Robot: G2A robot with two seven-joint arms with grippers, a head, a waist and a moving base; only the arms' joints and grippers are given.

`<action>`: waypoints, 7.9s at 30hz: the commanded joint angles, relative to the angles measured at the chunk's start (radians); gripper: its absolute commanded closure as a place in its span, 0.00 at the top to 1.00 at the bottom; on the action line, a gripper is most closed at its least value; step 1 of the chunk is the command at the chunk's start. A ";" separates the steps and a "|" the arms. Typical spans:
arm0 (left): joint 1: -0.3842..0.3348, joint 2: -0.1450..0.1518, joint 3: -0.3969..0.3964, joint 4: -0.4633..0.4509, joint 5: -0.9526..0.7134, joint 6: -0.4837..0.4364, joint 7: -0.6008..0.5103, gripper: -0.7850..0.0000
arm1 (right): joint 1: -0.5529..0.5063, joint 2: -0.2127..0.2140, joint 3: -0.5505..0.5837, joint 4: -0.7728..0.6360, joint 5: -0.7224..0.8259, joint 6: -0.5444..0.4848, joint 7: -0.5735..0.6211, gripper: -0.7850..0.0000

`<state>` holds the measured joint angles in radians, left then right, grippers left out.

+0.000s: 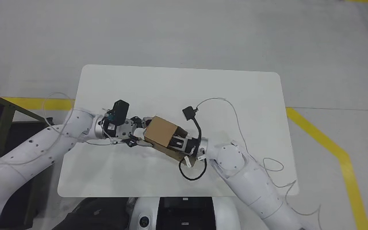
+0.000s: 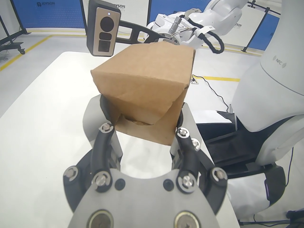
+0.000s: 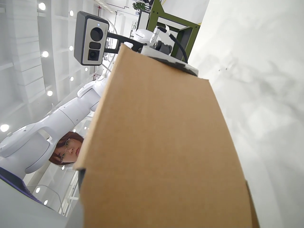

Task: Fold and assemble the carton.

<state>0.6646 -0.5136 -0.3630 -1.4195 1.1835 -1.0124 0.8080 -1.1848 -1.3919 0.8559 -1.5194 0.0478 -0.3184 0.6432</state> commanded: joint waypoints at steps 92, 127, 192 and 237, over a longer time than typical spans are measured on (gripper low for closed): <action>0.008 0.054 0.078 0.091 -0.089 0.000 0.000 1.00 | 0.010 0.030 -0.002 0.078 -0.201 -0.307 0.000 0.00; -0.084 0.040 0.193 0.009 -0.041 0.000 0.000 1.00 | 0.344 -0.012 -0.190 0.369 -0.007 -0.633 0.225 0.00; -0.087 0.060 0.193 0.031 -0.208 0.000 0.000 0.29 | 0.192 0.091 0.058 0.213 -0.205 -0.620 -0.143 1.00; -0.074 0.068 0.193 -0.036 -0.123 0.000 0.000 0.21 | -0.004 0.107 0.073 -0.054 -1.100 -0.484 -0.577 0.40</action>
<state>0.5886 -0.4462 -0.1700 -1.4512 1.0559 -1.0123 0.8081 -1.1889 -1.2848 0.9307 -1.5719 -1.0506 -0.8015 0.0685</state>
